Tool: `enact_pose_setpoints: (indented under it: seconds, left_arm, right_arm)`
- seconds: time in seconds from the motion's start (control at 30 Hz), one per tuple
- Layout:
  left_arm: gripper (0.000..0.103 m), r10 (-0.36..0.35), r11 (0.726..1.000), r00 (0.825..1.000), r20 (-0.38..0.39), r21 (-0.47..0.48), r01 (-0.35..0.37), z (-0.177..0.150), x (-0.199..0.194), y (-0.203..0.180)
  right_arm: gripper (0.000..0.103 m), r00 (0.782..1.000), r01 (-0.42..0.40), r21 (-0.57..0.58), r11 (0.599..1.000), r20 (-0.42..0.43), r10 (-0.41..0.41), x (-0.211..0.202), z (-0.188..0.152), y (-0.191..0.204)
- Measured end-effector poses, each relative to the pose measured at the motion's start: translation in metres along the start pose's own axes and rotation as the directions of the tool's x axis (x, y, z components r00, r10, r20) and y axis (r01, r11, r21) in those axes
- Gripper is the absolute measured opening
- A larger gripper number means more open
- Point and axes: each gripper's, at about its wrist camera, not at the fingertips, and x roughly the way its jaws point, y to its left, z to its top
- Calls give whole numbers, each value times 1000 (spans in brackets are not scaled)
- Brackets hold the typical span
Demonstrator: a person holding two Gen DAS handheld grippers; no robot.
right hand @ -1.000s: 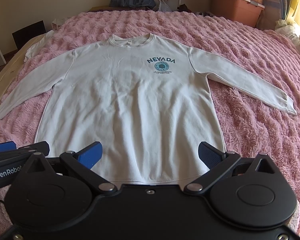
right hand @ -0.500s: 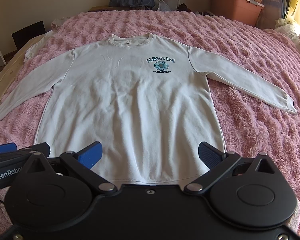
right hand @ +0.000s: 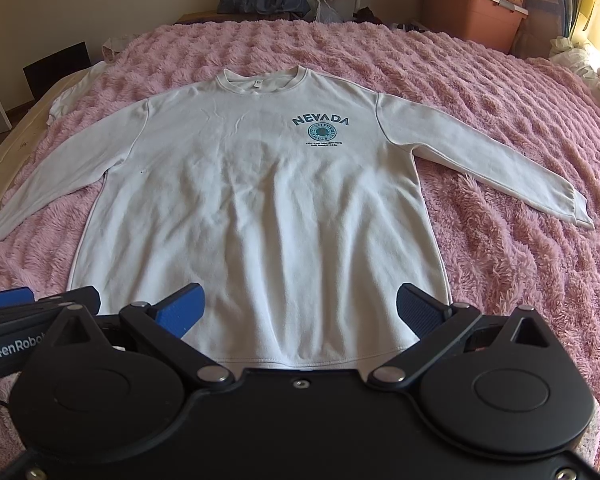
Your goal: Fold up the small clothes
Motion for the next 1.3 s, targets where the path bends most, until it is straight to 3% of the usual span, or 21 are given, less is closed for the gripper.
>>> enact_pose_setpoints:
  seconds: [0.47, 0.7, 0.87, 1.03, 1.2, 1.27, 1.3]
  left_arm:
    - [72, -11, 1000, 1000, -2, 12, 11, 5, 7, -8]
    - [72, -90, 994, 996, 30, 60, 88, 29, 23, -33]
    - [72, -173, 977, 984, 50, 132, 165, 58, 47, -73]
    - [72, -251, 956, 967, 40, 170, 241, 86, 83, -121]
    - [72, -317, 927, 948, 1, 211, 310, 112, 133, -186]
    - [72, -338, 917, 941, -9, 219, 332, 123, 154, -214]
    - [72, -349, 913, 937, -15, 220, 343, 127, 164, -226]
  right_arm:
    - [103, 1000, -7, 3, 1000, -2, 7, 0, 2, -1]
    - [103, 999, -13, 4, 1000, 41, 12, 3, 10, -21]
    - [103, 993, 64, 21, 998, 94, -66, 12, 22, -64]
    - [103, 983, 97, 213, 972, 135, -127, 21, 32, -149]
    - [101, 943, 193, 327, 925, 197, -267, 37, 31, -222]
    - [95, 928, 244, 349, 905, 188, -323, 50, 34, -251]
    - [85, 917, 288, 343, 894, 171, -360, 58, 37, -263]
